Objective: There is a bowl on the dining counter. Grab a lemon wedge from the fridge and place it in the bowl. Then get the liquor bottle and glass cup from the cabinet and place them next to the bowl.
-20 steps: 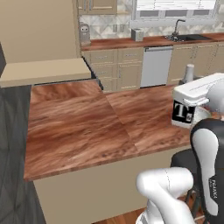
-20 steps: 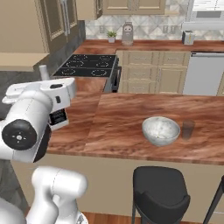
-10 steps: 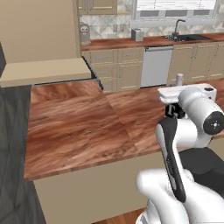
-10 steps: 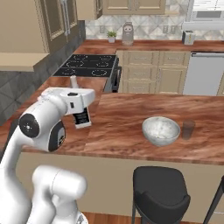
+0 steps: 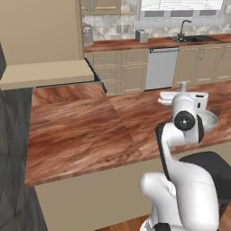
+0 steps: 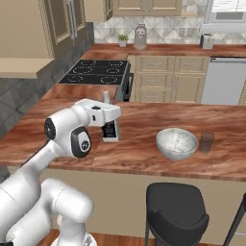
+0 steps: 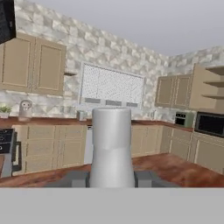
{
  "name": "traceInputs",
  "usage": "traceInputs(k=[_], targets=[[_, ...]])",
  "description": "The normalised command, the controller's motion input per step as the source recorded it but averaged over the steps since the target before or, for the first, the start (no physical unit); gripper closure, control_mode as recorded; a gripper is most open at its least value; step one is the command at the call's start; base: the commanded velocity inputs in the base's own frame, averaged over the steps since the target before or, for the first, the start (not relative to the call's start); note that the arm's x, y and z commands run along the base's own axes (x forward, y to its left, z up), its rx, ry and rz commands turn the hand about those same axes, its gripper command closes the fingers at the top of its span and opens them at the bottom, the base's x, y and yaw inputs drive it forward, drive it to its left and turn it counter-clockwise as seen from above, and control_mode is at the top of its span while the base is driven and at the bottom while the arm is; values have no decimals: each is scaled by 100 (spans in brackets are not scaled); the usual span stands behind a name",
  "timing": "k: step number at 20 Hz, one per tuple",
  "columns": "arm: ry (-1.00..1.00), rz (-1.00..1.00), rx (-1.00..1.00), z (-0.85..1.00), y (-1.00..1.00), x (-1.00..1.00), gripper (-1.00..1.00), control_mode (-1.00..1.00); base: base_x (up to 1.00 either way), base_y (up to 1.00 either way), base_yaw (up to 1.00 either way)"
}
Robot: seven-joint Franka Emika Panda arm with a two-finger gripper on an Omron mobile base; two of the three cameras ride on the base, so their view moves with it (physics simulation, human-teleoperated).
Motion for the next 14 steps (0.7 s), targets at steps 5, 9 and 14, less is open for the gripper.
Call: traceInputs(k=[5, 9, 14], targets=[[4, -22, 0, -53, -28, 59, 100, -100, 0, 0, 0], [0, -21, 0, -54, -10, 34, 100, -100, 0, 0, 0], [0, -21, 0, -54, -11, 16, 100, -100, 0, 0, 0]])
